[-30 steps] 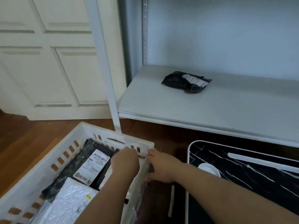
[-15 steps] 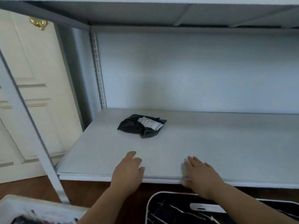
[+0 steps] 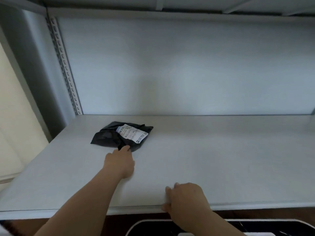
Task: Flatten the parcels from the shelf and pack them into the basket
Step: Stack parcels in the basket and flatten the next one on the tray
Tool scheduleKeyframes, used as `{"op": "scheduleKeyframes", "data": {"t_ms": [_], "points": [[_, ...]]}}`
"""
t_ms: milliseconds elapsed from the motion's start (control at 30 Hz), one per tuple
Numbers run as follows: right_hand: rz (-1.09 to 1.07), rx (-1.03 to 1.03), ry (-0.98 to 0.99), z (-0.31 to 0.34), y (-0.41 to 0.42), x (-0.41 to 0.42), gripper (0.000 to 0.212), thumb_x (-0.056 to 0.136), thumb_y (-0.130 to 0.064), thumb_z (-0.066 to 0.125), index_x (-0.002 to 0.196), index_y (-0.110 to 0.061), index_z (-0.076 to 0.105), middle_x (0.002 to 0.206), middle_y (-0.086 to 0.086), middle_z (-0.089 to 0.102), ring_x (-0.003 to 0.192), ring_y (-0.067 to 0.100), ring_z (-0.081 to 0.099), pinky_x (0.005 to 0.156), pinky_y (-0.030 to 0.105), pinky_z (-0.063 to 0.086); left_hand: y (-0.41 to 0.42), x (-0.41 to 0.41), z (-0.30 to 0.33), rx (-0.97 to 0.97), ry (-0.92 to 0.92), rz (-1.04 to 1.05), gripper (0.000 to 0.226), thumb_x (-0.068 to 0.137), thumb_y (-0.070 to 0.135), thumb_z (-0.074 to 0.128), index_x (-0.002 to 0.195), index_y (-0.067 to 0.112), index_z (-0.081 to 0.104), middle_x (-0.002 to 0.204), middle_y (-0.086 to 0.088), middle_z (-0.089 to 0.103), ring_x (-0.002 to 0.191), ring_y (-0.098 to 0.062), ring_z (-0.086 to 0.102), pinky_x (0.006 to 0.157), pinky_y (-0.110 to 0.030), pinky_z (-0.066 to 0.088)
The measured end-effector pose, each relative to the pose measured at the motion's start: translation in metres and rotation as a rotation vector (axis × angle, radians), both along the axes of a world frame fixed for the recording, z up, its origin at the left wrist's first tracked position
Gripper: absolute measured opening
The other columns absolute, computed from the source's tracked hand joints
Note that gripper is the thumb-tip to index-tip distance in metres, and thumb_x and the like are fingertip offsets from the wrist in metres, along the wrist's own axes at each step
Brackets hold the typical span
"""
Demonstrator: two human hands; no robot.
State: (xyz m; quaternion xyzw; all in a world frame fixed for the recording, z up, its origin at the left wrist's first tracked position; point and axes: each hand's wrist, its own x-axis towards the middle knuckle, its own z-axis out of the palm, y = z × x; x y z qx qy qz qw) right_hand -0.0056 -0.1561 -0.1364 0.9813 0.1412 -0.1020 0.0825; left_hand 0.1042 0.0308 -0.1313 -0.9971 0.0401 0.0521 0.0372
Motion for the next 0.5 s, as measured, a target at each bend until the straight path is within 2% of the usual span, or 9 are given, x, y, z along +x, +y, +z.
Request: {"op": "scheduleKeyframes", "data": {"t_ms": [100, 233, 267, 300, 367, 433, 500], "points": [[0.003, 0.003, -0.053, -0.001, 0.000, -0.005, 0.045, 0.100, -0.045, 0.034, 0.132, -0.016, 0.045, 0.121, 0.011, 0.055, 0.107, 0.029, 0.054, 0.072, 0.033, 0.030, -0.005, -0.016, -0.004, -0.164, -0.104, -0.016, 0.029, 0.101, 0.023, 0.036, 0.121, 0.009, 0.051, 0.132, -0.002, 0.043, 0.113, -0.024, 0.055, 0.089, -0.034, 0.042], [-0.037, 0.131, -0.048, -0.003, -0.007, -0.017, 0.051, 0.099, -0.050, 0.034, 0.135, -0.014, 0.042, 0.131, 0.009, 0.049, 0.116, 0.027, 0.050, 0.086, 0.034, 0.039, -0.010, -0.065, -0.002, -0.372, -0.198, -0.098, 0.029, 0.100, 0.020, 0.039, 0.115, 0.010, 0.061, 0.127, 0.000, 0.051, 0.111, -0.020, 0.055, 0.093, -0.030, 0.043], [-0.063, 0.231, -0.036, -0.004, -0.013, -0.019, 0.052, 0.099, -0.052, 0.034, 0.135, -0.015, 0.044, 0.135, 0.007, 0.050, 0.119, 0.025, 0.050, 0.091, 0.033, 0.040, -0.012, -0.079, -0.004, -0.433, -0.197, -0.123, 0.027, 0.098, 0.023, 0.043, 0.108, 0.009, 0.065, 0.121, 0.000, 0.056, 0.108, -0.019, 0.056, 0.094, -0.031, 0.043], [-0.139, 0.422, -0.029, -0.004, -0.020, -0.026, 0.053, 0.099, -0.053, 0.036, 0.137, -0.017, 0.046, 0.138, 0.004, 0.051, 0.123, 0.023, 0.050, 0.095, 0.030, 0.038, -0.014, -0.099, -0.004, -0.484, -0.188, -0.134, 0.026, 0.096, 0.026, 0.048, 0.099, 0.009, 0.068, 0.112, -0.001, 0.062, 0.101, -0.017, 0.057, 0.092, -0.032, 0.044], [-0.380, 0.838, -0.054, -0.003, -0.036, -0.040, 0.051, 0.096, -0.051, 0.046, 0.135, -0.020, 0.054, 0.134, -0.001, 0.058, 0.123, 0.016, 0.052, 0.099, 0.025, 0.036, -0.018, -0.139, -0.003, -0.569, -0.184, -0.082, 0.027, 0.091, 0.033, 0.058, 0.081, 0.011, 0.071, 0.088, 0.004, 0.066, 0.083, -0.011, 0.057, 0.078, -0.024, 0.044], [-0.597, 1.095, -0.139, -0.005, -0.050, -0.056, 0.045, 0.092, -0.051, 0.054, 0.121, -0.018, 0.064, 0.116, -0.001, 0.067, 0.111, 0.016, 0.059, 0.090, 0.026, 0.040, -0.023, -0.174, -0.001, -0.683, -0.183, 0.048, 0.029, 0.084, 0.039, 0.068, 0.065, 0.016, 0.067, 0.069, 0.008, 0.061, 0.068, -0.006, 0.054, 0.062, -0.016, 0.037], [-0.740, 1.223, -0.152, -0.010, -0.057, -0.070, 0.042, 0.086, -0.050, 0.062, 0.108, -0.014, 0.063, 0.103, 0.000, 0.068, 0.100, 0.019, 0.063, 0.084, 0.029, 0.044, -0.025, -0.197, -0.002, -0.814, -0.200, 0.222, 0.036, 0.077, 0.038, 0.076, 0.056, 0.016, 0.056, 0.058, 0.006, 0.057, 0.058, -0.005, 0.050, 0.055, -0.017, 0.034]]}}
